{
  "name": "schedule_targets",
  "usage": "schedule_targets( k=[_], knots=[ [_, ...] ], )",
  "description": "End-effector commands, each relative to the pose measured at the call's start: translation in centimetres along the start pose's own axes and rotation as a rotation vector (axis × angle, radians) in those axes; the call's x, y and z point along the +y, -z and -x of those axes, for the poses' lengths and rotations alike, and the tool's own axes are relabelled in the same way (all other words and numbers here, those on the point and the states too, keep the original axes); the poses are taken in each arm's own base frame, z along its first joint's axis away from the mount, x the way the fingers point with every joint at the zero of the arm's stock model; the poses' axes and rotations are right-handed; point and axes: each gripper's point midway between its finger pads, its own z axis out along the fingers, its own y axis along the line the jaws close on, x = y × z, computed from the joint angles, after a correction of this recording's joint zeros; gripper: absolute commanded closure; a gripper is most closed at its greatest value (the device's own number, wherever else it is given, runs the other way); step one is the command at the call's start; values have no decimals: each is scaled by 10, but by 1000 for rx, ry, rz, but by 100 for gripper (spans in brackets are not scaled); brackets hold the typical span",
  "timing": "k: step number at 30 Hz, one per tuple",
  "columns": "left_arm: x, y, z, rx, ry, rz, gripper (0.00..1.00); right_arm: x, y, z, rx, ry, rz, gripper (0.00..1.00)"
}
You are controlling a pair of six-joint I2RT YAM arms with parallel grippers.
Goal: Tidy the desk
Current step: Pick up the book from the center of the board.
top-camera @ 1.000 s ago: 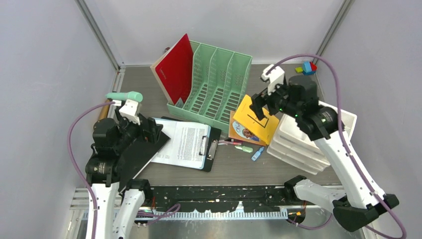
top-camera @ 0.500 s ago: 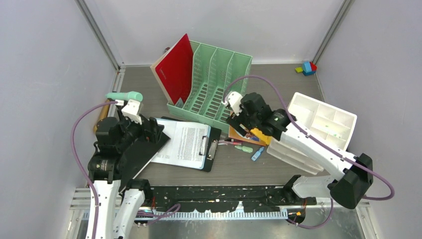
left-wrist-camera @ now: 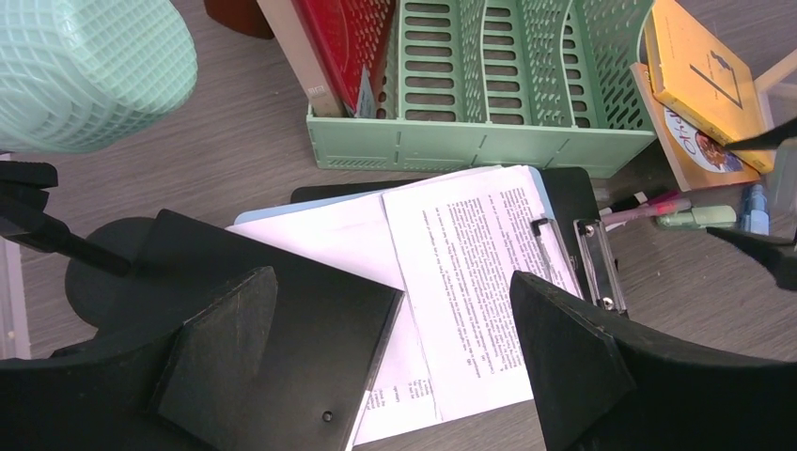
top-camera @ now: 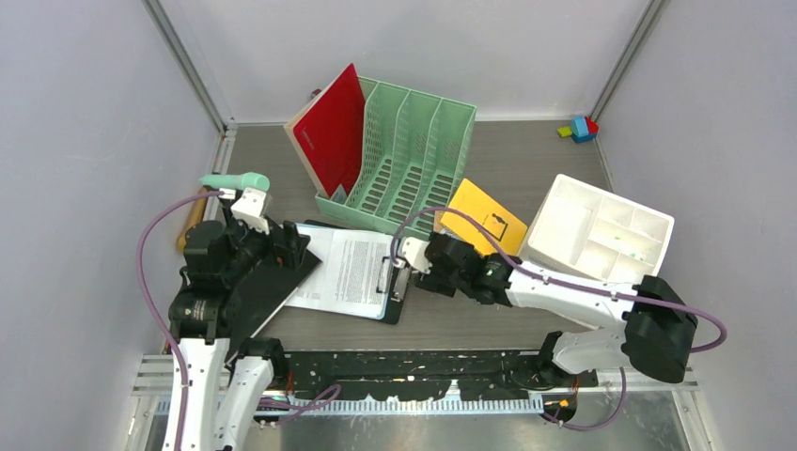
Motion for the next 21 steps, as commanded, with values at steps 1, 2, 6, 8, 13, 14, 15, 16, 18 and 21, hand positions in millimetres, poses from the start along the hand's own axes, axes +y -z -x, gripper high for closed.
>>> schedule_targets(
  k=[1,2,6,8,13,14,15,16,18,21],
  knots=[
    [7,-4,13,-42,-32,26,1,-2,-14,19,-77,31,-122,25],
    [8,-4,13,-41,-32,29,1,-5,-18,19,-74,30,-157,28],
    [9,-6,11,-34,-32,31,1,-4,-35,17,-17,81,-219,37],
    [9,-7,10,-32,-35,31,1,-5,-42,16,-1,91,-246,39],
    [9,-6,8,-32,-39,29,1,-12,-50,13,41,118,-309,45],
    [9,-6,8,-32,-40,29,1,-14,-51,14,39,118,-322,46],
    [9,-6,8,-33,-40,28,1,-18,-50,17,35,110,-346,47],
    [8,-6,8,-34,-40,26,1,-20,-49,17,37,115,-357,49],
    [8,-6,8,-35,-42,25,1,-26,-45,21,32,113,-390,52],
    [8,-6,7,-34,-42,21,1,-33,-38,28,12,98,-416,60]
  ],
)
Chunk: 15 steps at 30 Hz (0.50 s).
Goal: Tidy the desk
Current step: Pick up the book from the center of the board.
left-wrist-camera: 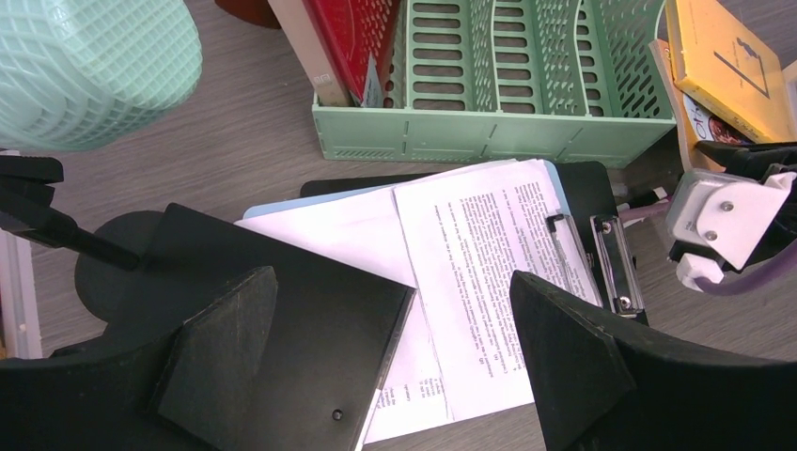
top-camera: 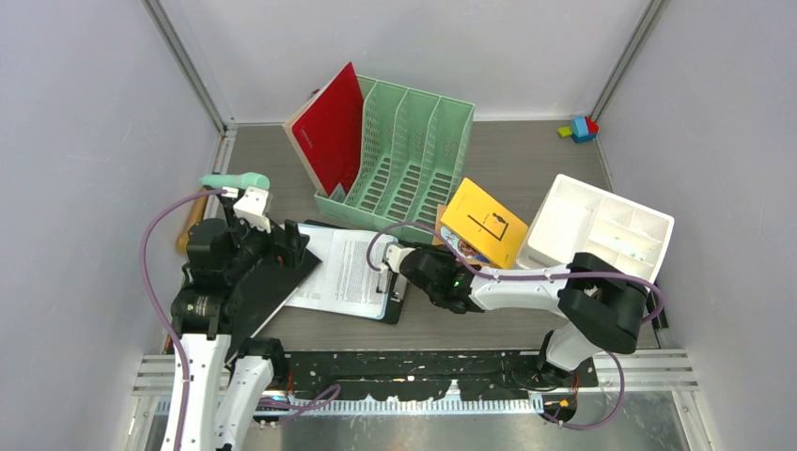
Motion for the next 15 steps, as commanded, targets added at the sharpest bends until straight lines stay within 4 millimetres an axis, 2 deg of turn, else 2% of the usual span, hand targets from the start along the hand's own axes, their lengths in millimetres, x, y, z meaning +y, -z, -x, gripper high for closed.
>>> schedule_targets(
  k=[1,7,15],
  knots=[
    [1,0,12,-51,-28,2,1,-36,9,33,-85,-97,-115,62],
    [2,-2,13,-49,-30,1,1,-46,34,55,-154,-131,-84,78],
    [4,-11,21,-27,-43,-19,1,-73,65,76,-224,-177,-68,96]
  ],
)
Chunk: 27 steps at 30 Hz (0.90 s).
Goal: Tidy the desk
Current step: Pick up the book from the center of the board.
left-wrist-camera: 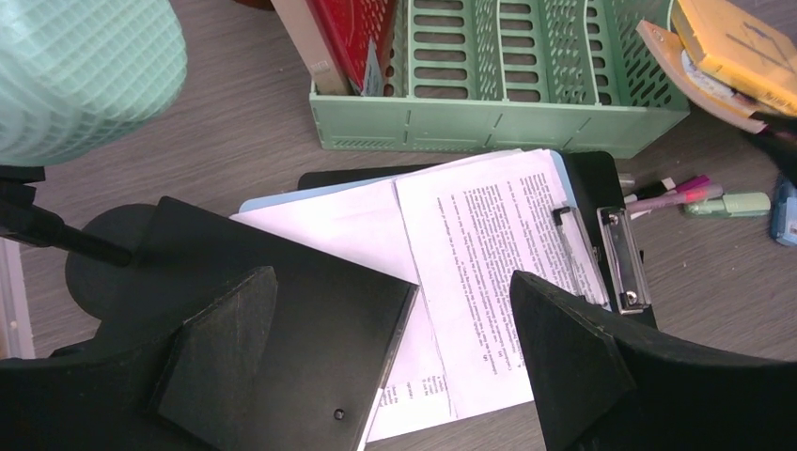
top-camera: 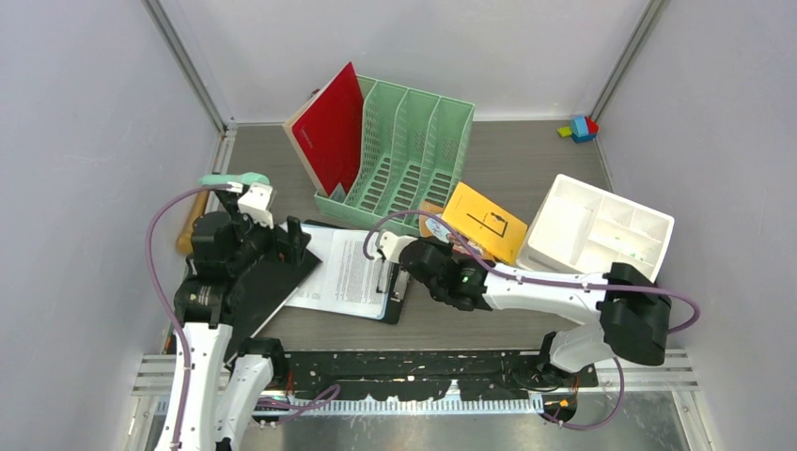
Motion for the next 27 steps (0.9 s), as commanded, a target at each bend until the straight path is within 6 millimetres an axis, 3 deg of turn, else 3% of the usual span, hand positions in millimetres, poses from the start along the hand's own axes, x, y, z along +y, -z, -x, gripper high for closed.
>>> schedule_targets(
  k=[1,9,13,17,19,22,26,27],
  knots=[
    [0,-4,27,-54,-46,-25,1,-39,28,42,-107,-104,-7,97],
    [-23,-16,52,-69,-25,-191,1,-96,92,104,-296,-275,118,99],
    [-35,-18,75,-99,20,-272,1,-127,124,133,-388,-360,153,99],
    [-45,-17,101,-142,82,-321,1,-159,141,151,-427,-445,112,99],
    [-47,-18,111,-157,142,-328,1,-168,142,157,-424,-502,96,99],
    [-47,-23,123,-172,238,-297,1,-198,142,159,-407,-624,15,99],
    [-41,-33,132,-158,309,-208,1,-234,126,157,-361,-798,-101,100],
    [-42,-34,138,-158,304,-202,1,-239,114,154,-335,-843,-123,100]
  ],
)
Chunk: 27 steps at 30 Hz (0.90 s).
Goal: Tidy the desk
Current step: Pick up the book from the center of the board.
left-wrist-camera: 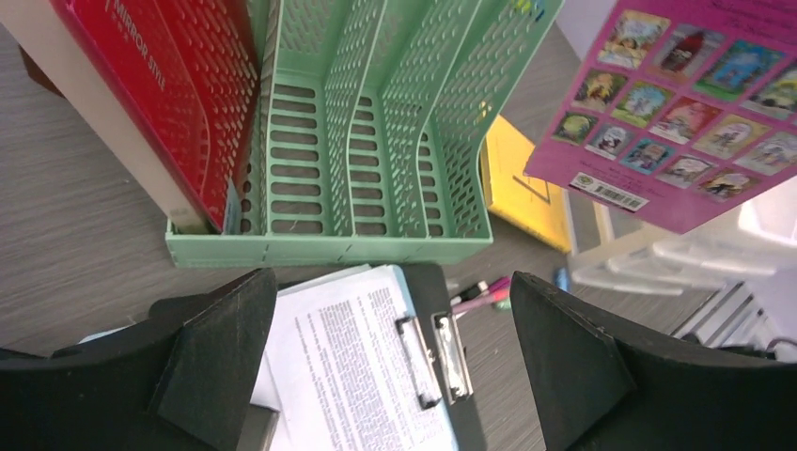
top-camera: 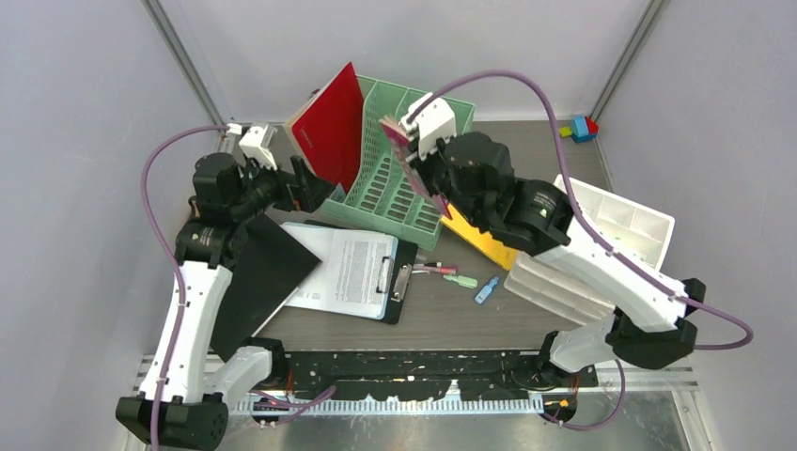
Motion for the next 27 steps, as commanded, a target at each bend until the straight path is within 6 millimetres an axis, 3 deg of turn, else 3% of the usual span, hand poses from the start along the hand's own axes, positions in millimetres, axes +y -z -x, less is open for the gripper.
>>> schedule_targets(
  k=[1,7,8,9,10,13,19,27],
  knots=[
    [-10,-6,38,-77,40,54,1,-44,-17,19,-19,-220,-196,99],
    [-38,-34,34,-10,-83,51,1,-65,-61,14,17,-476,-303,100],
    [-37,-41,34,-3,-105,65,1,-70,-62,19,8,-507,-318,100],
    [-45,-49,30,12,-136,61,1,-71,-73,12,21,-553,-348,100],
    [-49,-55,30,19,-171,67,1,-80,-72,16,10,-578,-394,100],
    [-62,-76,22,46,-278,93,1,-81,-90,6,34,-652,-443,100],
    [-89,-111,14,20,-414,113,1,-78,-103,-10,85,-738,-459,100],
    [-91,-138,-6,-21,-435,113,9,-77,-109,-31,153,-823,-423,100]
  ],
)
